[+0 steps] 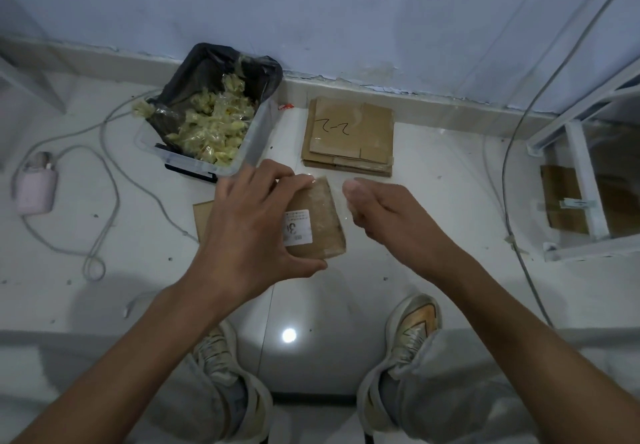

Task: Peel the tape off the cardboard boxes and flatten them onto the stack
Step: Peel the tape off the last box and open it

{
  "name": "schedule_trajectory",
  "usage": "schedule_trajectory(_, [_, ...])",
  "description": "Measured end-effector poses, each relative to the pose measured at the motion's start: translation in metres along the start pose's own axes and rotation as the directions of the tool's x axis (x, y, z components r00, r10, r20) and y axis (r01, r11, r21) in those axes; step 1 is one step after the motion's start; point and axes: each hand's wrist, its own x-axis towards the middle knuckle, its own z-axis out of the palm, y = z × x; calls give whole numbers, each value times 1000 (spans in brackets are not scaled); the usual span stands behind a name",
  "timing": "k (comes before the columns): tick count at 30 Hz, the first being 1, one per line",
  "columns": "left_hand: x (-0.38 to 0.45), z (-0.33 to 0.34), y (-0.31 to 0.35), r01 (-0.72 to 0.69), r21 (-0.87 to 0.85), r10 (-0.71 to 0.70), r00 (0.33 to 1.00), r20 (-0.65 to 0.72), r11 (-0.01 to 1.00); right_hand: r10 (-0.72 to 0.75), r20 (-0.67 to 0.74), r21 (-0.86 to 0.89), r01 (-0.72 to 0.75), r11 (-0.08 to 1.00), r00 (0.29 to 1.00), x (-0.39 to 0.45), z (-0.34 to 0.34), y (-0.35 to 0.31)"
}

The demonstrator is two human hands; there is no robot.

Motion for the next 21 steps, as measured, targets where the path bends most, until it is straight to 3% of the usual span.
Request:
schedule_trajectory(3, [0, 1, -1, 2, 23, -1, 999, -40, 1000, -78, -111, -208, 54, 977, 991, 1, 9, 5])
schedule_trajectory(8, [-4, 5, 3, 49, 45, -49, 999, -16, 998, -224, -139, -125, 207, 970, 965, 3, 21, 10])
schedule_trajectory(13, [-10, 7, 4, 15, -164, -16, 1000, -6, 986, -138, 20, 268, 127, 955, 990, -5, 0, 6])
schedule_trajectory(17, [-12, 4, 2, -17, -285, 16, 1000, -5, 958, -142, 103, 459, 79, 885, 984, -9, -9, 0])
schedule_trajectory(19, [-15, 5, 3, 22, -396, -10, 999, 32, 918, -136, 166, 440, 50, 896, 977, -11, -8, -3])
schedule_trajectory(21, [-17, 7, 5, 141, -538, -97, 989, 109, 831, -144, 215, 306, 73, 949, 966, -15, -2, -5])
